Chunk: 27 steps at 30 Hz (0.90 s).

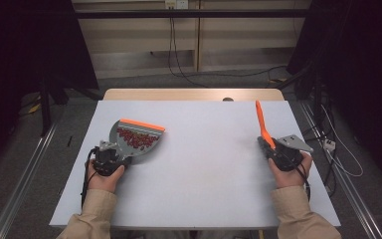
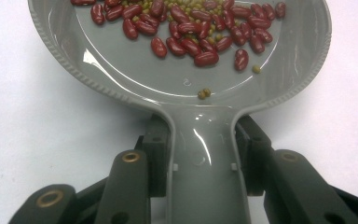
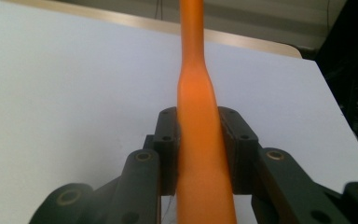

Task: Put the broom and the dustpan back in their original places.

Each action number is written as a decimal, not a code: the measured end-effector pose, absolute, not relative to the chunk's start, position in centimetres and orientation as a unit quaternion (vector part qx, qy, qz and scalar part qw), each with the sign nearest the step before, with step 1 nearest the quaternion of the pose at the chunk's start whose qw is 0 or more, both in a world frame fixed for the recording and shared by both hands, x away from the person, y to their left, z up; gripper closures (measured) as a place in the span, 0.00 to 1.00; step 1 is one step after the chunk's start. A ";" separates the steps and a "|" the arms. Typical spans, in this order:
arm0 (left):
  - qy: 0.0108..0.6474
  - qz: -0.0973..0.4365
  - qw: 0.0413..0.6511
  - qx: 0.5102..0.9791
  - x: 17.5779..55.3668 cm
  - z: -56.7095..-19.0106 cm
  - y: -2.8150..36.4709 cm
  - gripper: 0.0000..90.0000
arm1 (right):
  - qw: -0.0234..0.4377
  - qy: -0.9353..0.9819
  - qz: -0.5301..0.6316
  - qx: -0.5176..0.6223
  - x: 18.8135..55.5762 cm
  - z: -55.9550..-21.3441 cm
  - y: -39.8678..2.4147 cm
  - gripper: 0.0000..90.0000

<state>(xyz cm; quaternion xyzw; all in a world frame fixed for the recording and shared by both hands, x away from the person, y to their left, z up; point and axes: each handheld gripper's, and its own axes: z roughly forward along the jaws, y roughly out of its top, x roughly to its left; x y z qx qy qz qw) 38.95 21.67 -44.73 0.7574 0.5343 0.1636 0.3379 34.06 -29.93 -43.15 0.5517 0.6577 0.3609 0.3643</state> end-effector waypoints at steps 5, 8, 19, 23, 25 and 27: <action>0.535 0.152 0.343 0.757 38.9 -44.9 21.4 0.69 | 0.368 0.672 0.348 0.540 34.1 -43.6 -29.0 0.79; 0.534 0.148 0.360 0.751 38.7 -44.6 21.1 0.63 | 0.365 0.673 0.351 0.538 34.1 -43.7 -28.4 0.78; 0.505 0.099 0.422 0.747 37.1 -44.0 19.6 0.35 | 0.296 0.652 0.447 0.536 33.9 -44.0 -27.1 0.60; 0.479 0.115 0.439 0.752 36.3 -43.7 19.7 0.23 | 0.283 0.654 0.463 0.528 33.2 -43.9 -27.0 0.46; 0.463 0.132 0.456 0.748 36.1 -43.5 19.8 0.17 | 0.272 0.657 0.473 0.520 32.8 -44.0 -27.1 0.42; 0.451 0.138 0.473 0.745 36.0 -43.2 20.1 0.14 | 0.270 0.662 0.475 0.512 32.5 -44.0 -27.0 0.39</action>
